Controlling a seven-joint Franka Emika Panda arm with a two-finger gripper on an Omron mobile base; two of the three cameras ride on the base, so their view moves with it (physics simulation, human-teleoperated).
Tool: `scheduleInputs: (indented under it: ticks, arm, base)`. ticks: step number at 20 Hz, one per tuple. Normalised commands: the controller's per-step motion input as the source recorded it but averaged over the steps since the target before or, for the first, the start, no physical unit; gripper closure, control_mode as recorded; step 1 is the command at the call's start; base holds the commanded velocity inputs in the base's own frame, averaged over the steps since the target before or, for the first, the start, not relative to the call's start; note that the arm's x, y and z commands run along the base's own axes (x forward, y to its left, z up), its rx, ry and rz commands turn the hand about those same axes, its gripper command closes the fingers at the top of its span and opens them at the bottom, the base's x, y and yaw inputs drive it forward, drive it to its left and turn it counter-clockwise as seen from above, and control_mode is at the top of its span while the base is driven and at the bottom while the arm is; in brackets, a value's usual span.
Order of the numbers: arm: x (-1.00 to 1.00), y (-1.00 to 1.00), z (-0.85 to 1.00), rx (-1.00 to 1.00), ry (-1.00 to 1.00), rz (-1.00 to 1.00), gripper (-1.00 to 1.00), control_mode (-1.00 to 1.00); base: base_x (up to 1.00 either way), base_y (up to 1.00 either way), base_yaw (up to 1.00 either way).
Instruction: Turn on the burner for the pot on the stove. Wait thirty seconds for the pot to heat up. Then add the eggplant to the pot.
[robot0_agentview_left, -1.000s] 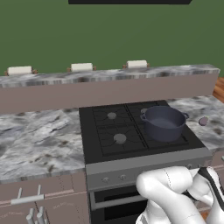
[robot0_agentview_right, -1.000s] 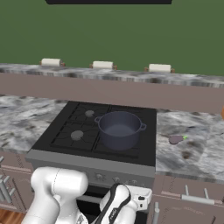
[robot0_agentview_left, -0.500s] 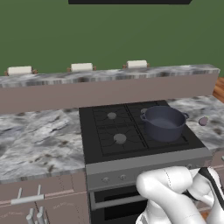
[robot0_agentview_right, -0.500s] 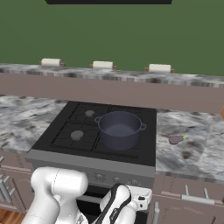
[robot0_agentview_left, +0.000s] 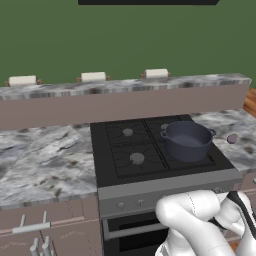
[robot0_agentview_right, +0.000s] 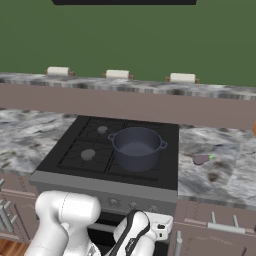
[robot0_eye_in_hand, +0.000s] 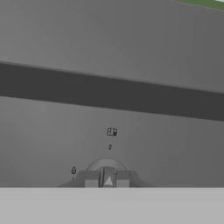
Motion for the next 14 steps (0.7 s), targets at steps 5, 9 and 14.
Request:
scheduleInputs:
  ticks: [5,9,14]
  arm:
    - [0.00,0.00,0.00,0.00,-0.03,0.04,1.00,-1.00]
    - [0.00,0.00,-0.01,-0.03,-0.03,0.15,1.00,-1.00]
    - [0.00,0.00,-0.11,-0.06,-0.02,0.24,1.00,-1.00]
  base:
    - [0.00,0.00,0.00]
    - [0.00,0.00,0.00]
    - [0.00,0.00,0.00]
